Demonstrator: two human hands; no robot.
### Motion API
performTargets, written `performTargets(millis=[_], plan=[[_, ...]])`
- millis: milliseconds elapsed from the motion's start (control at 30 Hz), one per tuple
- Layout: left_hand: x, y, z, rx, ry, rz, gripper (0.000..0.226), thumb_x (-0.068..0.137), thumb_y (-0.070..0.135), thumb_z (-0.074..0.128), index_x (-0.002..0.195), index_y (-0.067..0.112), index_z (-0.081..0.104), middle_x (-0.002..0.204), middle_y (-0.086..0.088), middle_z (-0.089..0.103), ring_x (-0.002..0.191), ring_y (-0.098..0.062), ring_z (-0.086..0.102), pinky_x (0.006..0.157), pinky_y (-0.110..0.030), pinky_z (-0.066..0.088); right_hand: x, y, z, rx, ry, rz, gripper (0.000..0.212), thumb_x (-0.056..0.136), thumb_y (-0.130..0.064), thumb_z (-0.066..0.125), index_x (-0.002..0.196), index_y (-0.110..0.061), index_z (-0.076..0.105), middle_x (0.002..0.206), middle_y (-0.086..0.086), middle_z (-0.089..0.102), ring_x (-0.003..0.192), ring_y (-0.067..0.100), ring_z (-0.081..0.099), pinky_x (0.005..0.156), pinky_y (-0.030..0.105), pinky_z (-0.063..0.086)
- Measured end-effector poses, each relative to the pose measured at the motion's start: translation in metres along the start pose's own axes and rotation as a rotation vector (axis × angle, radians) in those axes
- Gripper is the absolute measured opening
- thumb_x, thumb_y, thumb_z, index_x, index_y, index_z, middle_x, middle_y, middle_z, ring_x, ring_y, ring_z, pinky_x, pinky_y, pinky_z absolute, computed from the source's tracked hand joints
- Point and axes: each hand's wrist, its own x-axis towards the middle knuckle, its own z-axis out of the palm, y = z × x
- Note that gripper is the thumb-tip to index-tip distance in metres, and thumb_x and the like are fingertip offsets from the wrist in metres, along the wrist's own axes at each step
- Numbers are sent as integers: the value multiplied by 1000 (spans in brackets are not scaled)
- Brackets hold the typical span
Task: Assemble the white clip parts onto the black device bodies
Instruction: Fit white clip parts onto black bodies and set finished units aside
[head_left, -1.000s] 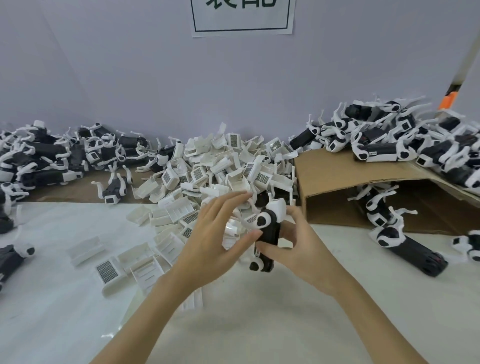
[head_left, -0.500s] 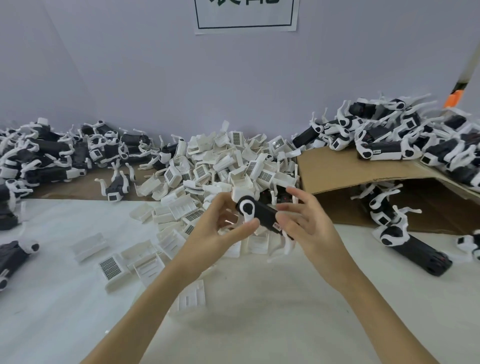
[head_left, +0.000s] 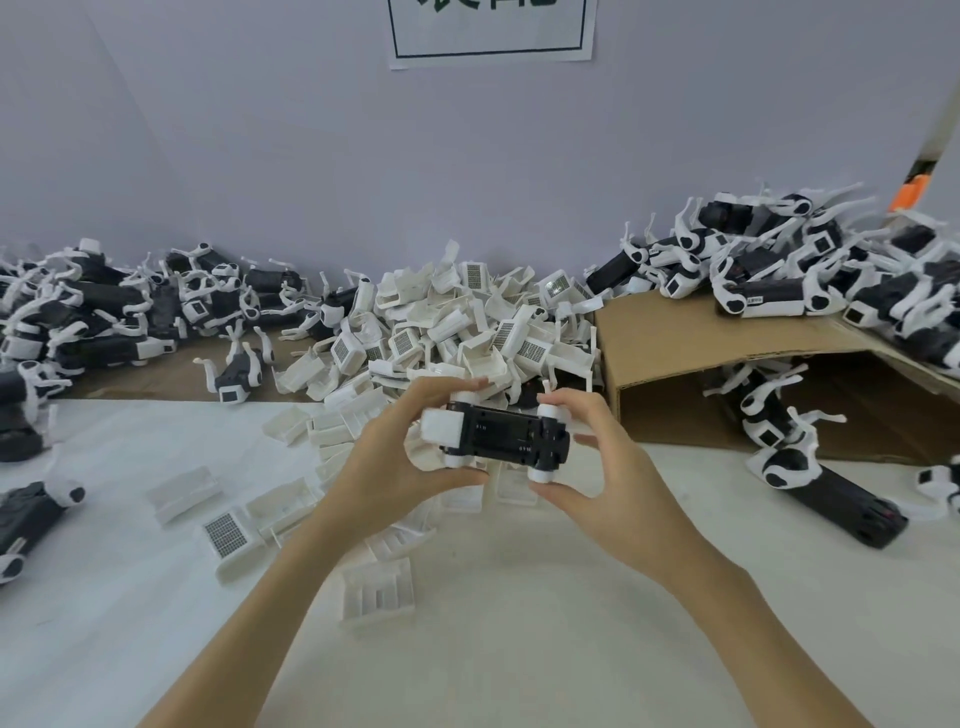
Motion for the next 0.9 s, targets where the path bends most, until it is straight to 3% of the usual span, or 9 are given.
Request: performTargets(millis=[67,167,333,467,600,767,833,900], plan=[[0,0,1,53,36,23,77,71,35,99,137,36,58,140,18,66,133,-12,60,113,-48,46,0,1,5,-83,47,-30,68,88,-22,83,143,-34,46,146,-24,50,140,3,45,115,22,36],[0,2,4,82,70,49,75,66,44,99,130,38,62,131,16,69,125,-14,63,108,-39,49,0,7,4,-107,41,16,72,85,-27,86,144,-39,45,142,-30,50,136,-4,44,109,10,32],[-2,7,10,51,98,63,67,62,53,97,112,23,63,110,7,70,105,-21,65,94,-40,51,-2,14,6,-136,-152,82,72,93,-36,77,151,-44,37,150,-22,47,140,-5,39,119,30,36],[-4,16,26,61,196,39,64,63,56,94,106,26,57,101,7,64,97,-23,61,85,-45,51,-4,11,20,-112,-137,59,81,97,-31,73,160,-47,24,160,-19,39,147,0,37,121,33,36],[-8,28,44,169,210,157,72,63,67,91,114,33,54,108,19,57,102,-13,59,86,-33,50,-4,9,28,-55,-58,-60,66,97,-7,66,150,-40,42,143,-16,53,132,8,54,107,35,50],[-9,28,51,342,124,363,76,83,72,71,128,10,68,118,7,54,105,-15,56,93,-26,48,-6,13,24,6,-115,-75,64,98,7,54,149,-29,42,145,-10,52,137,16,52,110,29,44],[-8,28,50,300,119,341,62,98,65,59,128,11,67,119,10,52,105,-10,55,93,-23,46,-6,11,23,-34,-90,-96,65,98,5,52,147,-35,40,145,-15,51,135,9,52,106,18,42],[-8,28,47,222,128,304,45,108,53,51,127,15,67,118,14,53,108,-9,57,92,-28,48,-6,10,23,-52,-86,-83,62,100,2,55,146,-36,41,142,-16,53,129,8,55,103,18,44]])
